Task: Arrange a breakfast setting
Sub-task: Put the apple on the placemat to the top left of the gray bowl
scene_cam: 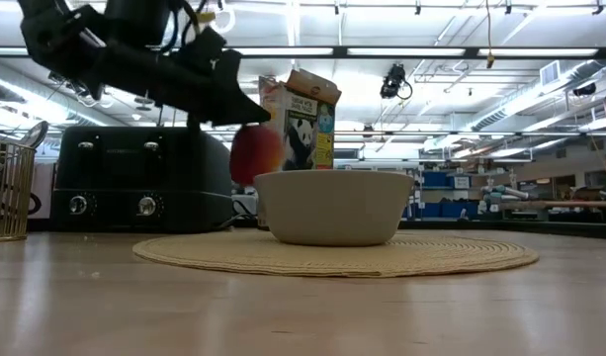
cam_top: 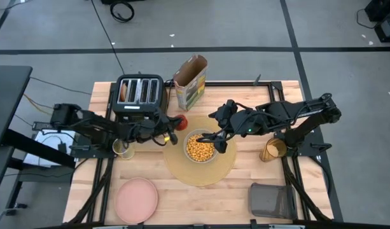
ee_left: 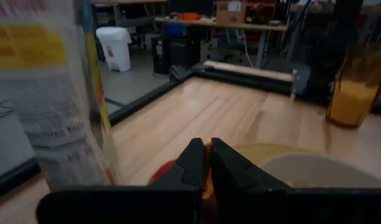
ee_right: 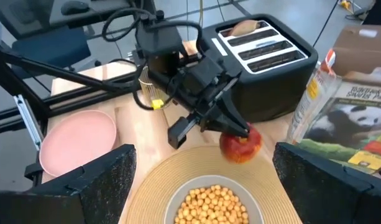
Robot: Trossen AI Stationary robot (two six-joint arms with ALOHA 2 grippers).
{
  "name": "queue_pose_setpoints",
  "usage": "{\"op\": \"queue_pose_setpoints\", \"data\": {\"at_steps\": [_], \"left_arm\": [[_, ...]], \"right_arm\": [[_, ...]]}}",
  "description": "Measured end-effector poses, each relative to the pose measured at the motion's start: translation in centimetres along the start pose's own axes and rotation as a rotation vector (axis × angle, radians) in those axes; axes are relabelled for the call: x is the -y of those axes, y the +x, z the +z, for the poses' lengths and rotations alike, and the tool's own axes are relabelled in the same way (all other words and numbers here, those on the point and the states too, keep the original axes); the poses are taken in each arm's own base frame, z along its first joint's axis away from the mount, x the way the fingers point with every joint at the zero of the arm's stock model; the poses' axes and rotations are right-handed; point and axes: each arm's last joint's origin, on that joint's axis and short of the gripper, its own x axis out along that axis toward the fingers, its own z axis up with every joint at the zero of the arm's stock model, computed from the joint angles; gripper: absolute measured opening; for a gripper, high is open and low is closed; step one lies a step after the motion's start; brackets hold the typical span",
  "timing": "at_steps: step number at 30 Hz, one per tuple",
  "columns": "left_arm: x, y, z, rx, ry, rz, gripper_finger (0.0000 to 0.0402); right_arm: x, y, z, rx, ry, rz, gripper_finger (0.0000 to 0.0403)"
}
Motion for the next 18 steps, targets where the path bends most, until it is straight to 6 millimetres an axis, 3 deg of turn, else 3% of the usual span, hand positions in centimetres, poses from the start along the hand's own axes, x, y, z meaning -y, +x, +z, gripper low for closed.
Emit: {"op": "queue_pose_setpoints", "data": {"at_steps": [18], "left_arm": [[0.6, 2.2, -4.6, -0.008, -0.048, 0.079, 0.0022]], "right_arm": [[-0.1, 0.1, 0.0, 0.007, 0.058, 0.001, 0.0377]]}}
